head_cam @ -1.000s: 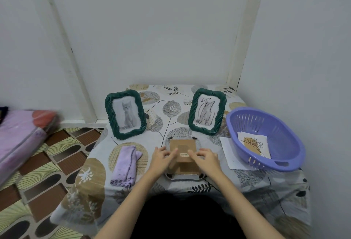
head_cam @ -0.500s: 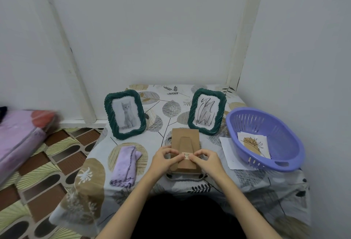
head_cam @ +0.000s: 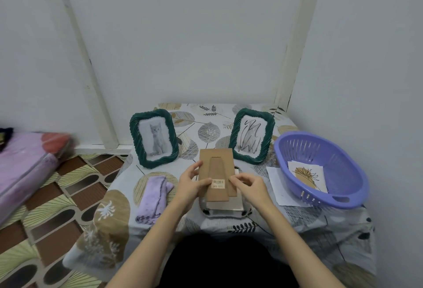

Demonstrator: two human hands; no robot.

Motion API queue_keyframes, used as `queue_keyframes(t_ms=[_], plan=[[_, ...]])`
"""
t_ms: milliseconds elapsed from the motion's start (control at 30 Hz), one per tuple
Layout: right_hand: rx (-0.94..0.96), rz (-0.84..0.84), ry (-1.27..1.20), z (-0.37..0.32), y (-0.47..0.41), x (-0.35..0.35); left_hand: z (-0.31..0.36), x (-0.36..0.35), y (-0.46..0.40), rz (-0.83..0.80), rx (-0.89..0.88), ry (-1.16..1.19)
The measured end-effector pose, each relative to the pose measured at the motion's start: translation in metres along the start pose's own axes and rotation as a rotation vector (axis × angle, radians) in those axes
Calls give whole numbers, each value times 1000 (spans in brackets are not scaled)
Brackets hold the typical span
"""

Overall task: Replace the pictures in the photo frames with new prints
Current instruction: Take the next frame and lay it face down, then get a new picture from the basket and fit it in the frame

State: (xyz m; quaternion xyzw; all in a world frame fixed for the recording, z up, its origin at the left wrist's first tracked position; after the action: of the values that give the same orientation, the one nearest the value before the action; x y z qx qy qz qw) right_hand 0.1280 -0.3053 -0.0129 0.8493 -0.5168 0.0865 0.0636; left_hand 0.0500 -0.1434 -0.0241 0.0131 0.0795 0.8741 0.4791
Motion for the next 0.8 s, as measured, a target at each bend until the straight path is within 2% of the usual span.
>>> queue_keyframes(t_ms=[67, 133, 233, 367, 500, 800], plan=[[6, 57, 43, 4, -5, 5, 1, 17, 0, 38, -6, -21], [0, 128, 252, 18, -14, 10, -1, 35, 3, 85, -6, -61], [-59, 134, 553, 40, -22, 8, -6, 58, 4, 141, -5, -153], [-51, 96, 600, 44, -22, 2, -12, 77, 2, 184, 2, -261], [-72, 113, 556, 39, -18, 13, -14, 84, 0, 148, 8, -414], [-93, 99, 611, 46, -20, 46, -25, 61, -3, -57, -112, -1180]])
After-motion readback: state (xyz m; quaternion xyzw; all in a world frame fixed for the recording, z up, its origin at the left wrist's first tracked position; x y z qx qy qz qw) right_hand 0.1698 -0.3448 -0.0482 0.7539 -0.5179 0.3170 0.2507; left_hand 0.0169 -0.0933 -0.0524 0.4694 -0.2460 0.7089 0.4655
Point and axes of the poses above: each hand's wrist, its own y-axis away from the middle knuckle, its own x-axis out of the back of the hand, z = x × y, the point moved 4 cm from there along -y, towards the middle knuckle, and after that the axes turned 5 degrees about -y, right-handed, at the moved point
